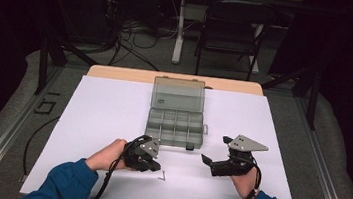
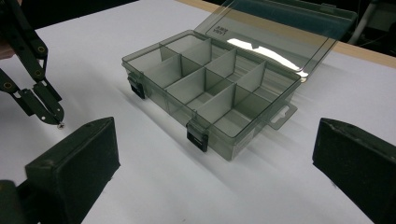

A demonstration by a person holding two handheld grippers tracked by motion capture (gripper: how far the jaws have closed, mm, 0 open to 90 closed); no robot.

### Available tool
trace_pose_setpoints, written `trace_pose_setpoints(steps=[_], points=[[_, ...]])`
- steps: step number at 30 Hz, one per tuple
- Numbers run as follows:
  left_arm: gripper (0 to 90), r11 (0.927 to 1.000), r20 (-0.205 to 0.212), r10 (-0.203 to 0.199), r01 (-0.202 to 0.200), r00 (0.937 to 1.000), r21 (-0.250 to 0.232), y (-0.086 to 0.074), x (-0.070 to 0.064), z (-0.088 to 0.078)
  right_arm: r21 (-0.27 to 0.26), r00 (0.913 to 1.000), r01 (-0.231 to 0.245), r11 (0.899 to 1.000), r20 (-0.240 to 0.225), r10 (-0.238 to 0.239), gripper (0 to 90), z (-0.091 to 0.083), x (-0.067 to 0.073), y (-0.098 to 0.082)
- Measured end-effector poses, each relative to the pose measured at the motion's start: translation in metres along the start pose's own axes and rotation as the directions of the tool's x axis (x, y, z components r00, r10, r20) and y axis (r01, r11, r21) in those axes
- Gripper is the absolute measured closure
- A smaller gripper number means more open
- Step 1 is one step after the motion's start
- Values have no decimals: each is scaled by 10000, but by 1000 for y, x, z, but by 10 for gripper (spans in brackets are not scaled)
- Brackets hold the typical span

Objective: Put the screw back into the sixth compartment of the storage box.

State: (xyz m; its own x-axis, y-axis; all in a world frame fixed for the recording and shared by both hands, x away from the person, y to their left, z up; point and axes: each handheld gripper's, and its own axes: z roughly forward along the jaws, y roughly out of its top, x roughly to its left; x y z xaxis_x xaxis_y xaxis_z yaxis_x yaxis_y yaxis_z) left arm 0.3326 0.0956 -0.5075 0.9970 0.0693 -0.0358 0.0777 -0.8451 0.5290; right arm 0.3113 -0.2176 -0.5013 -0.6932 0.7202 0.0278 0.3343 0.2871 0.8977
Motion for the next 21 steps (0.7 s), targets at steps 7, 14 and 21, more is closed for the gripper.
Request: trace_pose_setpoints(steps=[7,14,21], points=[[870,9997,-103,-237,237,9997,39,2,7,-1,18,9999,33,10000,-154,-32,0,2,-3,0],[869,9997,-133,-156,158,9998,162,12,14,-2,-42,9999,34,10000,-104,-34,0,0,-1,0],[869,9998,-138,-163,165,9998,122,21,21,-4,-28,9999,33,10000,-111,-33,0,1,-1,0]])
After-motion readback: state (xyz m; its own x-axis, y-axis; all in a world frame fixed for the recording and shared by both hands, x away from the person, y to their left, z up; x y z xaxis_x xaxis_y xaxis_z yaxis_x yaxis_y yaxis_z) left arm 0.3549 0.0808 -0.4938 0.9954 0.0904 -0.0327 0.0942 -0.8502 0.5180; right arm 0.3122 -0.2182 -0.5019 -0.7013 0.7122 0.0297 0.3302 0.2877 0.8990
